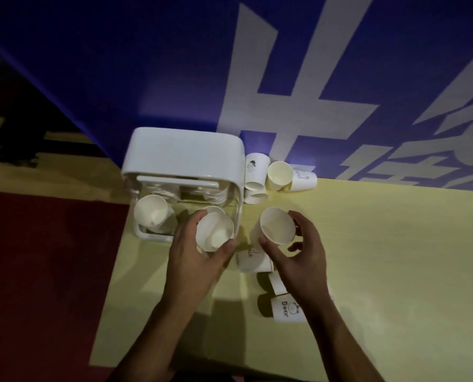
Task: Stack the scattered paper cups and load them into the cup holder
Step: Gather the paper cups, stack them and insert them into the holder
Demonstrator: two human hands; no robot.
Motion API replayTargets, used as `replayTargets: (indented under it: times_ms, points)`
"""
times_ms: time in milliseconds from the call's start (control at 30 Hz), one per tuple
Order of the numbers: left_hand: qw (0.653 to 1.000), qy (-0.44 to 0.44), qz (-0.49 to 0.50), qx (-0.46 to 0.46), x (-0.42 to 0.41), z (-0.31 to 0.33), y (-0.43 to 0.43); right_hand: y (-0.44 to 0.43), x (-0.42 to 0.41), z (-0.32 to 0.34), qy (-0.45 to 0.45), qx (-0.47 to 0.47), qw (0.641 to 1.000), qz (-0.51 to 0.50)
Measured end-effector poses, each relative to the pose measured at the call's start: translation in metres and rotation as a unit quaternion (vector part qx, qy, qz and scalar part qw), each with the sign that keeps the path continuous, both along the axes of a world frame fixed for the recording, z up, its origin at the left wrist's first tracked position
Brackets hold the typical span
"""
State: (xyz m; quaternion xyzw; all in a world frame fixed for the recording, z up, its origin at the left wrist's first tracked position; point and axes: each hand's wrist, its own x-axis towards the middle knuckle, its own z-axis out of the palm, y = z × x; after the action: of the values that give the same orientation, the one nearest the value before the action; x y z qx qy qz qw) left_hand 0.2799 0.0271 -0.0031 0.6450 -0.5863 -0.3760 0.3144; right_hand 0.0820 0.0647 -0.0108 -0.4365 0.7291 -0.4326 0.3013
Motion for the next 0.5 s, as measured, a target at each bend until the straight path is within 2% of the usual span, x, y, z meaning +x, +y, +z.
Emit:
replayTargets:
  times_ms: [233,500]
  points:
    - [0.999,-0.011,-0.024,-0.044,0.023,-0.010,-0.031,-0.003,0.033,0.001,-0.008,-0.009,1.000,-0.015]
    - [0.988,-0.116,-0.103,0.028,0.014,-0.047,-0.054,-0.002,0.034,-0.003,-0.003,0.002,1.000,-0.023]
